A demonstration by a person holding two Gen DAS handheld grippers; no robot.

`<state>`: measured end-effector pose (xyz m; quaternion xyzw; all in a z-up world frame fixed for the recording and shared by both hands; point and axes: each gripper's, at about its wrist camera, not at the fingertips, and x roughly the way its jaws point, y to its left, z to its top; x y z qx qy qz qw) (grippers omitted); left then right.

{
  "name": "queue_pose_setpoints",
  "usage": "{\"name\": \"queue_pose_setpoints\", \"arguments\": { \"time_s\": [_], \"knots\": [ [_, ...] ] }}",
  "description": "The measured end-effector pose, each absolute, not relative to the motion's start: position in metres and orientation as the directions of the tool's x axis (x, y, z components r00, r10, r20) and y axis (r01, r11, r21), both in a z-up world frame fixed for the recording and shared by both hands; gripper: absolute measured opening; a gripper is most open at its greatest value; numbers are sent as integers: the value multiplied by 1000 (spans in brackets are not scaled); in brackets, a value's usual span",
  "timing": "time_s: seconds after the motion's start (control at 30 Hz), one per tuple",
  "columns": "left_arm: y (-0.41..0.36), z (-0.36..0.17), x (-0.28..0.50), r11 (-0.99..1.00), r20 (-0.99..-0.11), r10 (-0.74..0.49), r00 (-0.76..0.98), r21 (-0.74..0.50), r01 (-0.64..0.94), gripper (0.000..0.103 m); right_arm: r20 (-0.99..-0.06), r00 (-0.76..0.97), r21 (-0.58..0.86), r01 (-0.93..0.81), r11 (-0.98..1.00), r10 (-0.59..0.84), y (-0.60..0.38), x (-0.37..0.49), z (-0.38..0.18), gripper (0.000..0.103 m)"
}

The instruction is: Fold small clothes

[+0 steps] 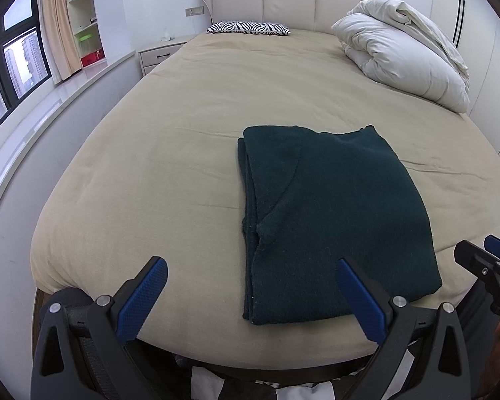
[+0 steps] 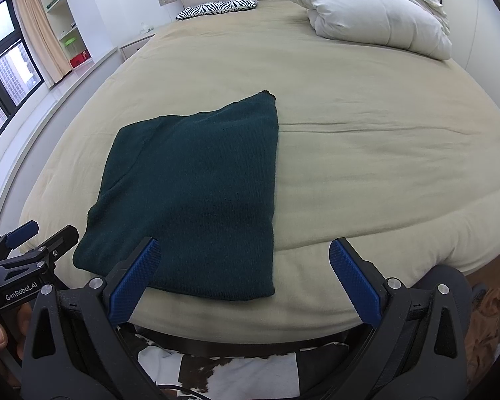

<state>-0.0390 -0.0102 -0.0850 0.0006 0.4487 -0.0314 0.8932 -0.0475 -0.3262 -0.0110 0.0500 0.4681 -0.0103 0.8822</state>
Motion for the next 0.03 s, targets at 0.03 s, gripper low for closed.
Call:
{"name": "queue_pose_setpoints", "arguments": {
  "time_s": [0.03],
  "knots": [
    [-10,-85,-39,998,-802,-58,595,-29,58,103,-828,561,79,65,995,29,-327,-47,-12,103]
  ]
}}
